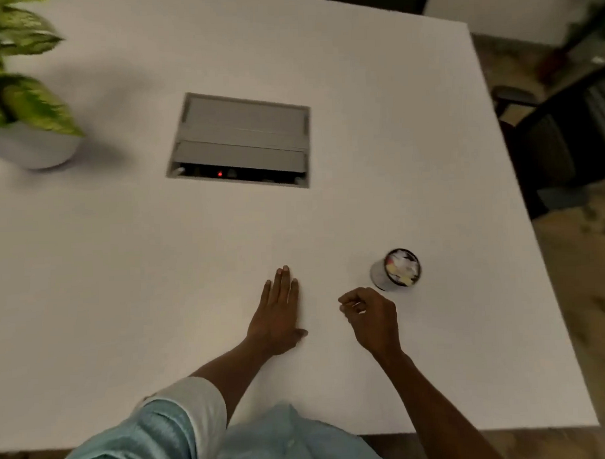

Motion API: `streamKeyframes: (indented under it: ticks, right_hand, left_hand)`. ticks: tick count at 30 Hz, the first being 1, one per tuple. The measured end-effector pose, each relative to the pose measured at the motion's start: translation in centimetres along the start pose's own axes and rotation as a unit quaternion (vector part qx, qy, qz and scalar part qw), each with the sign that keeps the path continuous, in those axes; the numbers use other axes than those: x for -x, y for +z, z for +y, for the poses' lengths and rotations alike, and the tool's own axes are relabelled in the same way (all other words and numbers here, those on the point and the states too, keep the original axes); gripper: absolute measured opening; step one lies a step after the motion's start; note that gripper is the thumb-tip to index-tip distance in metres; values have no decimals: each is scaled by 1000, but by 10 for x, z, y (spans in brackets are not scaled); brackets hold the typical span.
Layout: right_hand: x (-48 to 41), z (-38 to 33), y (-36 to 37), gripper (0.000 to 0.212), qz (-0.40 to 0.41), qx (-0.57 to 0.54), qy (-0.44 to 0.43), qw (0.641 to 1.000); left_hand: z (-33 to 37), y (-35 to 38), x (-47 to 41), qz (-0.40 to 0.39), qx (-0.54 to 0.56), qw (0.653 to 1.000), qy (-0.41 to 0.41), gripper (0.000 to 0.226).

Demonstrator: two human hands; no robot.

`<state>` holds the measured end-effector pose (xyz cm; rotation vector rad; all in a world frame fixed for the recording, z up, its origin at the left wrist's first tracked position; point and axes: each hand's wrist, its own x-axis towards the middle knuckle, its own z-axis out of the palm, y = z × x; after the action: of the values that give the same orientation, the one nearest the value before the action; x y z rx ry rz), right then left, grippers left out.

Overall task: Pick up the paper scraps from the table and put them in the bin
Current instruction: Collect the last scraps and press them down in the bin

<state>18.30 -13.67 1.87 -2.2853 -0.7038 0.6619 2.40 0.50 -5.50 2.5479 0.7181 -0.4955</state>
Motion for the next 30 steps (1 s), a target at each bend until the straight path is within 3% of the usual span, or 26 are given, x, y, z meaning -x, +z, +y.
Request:
streamKeyframes:
  ticks: [5, 10, 21, 30]
  right_hand:
    - [-5, 24, -52, 23, 136, -35, 6, 990]
    - [-19, 43, -89, 15, 223, 5, 6, 975]
    - [-52, 54, -95, 10, 226, 49, 2, 973]
    - [-69, 56, -95, 16, 245, 65, -23, 967]
  left_hand:
    - [22, -7, -39, -19, -37, 997, 64, 125]
    - [18, 3, -47, -23, -64, 994, 80, 130]
    - [2, 18, -52, 27, -73, 990, 115, 124]
    - [2, 17, -53, 6, -85, 990, 111, 125]
